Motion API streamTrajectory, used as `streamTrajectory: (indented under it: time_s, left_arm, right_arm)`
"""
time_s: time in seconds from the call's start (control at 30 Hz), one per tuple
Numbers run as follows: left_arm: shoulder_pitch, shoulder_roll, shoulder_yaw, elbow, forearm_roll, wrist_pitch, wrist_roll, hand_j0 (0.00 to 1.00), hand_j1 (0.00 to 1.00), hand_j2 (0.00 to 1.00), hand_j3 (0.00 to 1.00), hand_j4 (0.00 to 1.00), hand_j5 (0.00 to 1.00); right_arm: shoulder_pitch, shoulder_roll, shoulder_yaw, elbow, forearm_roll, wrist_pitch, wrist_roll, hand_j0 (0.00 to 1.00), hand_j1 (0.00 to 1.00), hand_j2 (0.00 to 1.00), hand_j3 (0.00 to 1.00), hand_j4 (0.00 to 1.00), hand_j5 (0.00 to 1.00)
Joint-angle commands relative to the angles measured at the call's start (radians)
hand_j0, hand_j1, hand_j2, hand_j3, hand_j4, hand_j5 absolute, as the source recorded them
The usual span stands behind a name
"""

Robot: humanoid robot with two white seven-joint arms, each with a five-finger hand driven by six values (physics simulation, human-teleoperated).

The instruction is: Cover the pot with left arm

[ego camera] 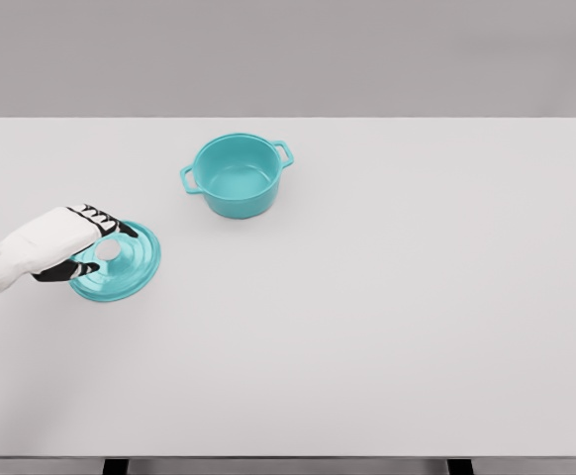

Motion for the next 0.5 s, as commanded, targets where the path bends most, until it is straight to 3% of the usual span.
streamTrajectory:
  time_s: [0.0,0.47]
  left_arm:
    - [0.000,-0.006,0.000,0.003,0.001,0.003,0.001,0.75,0.75,0.75,0.75,0.75,0.75]
    - [-0.012,-0.024,0.002,0.052,-0.022,0.003,0.001,0.74,0.74,0.74,0.74,0.74,0.74]
  right_arm:
    - [0.002,0.000,0.000,0.000,0.000,0.000,0.000,1.00,1.00,1.00,1.00,1.00,1.00]
    - [0.002,0.000,0.000,0.000,0.000,0.000,0.000,1.00,1.00,1.00,1.00,1.00,1.00]
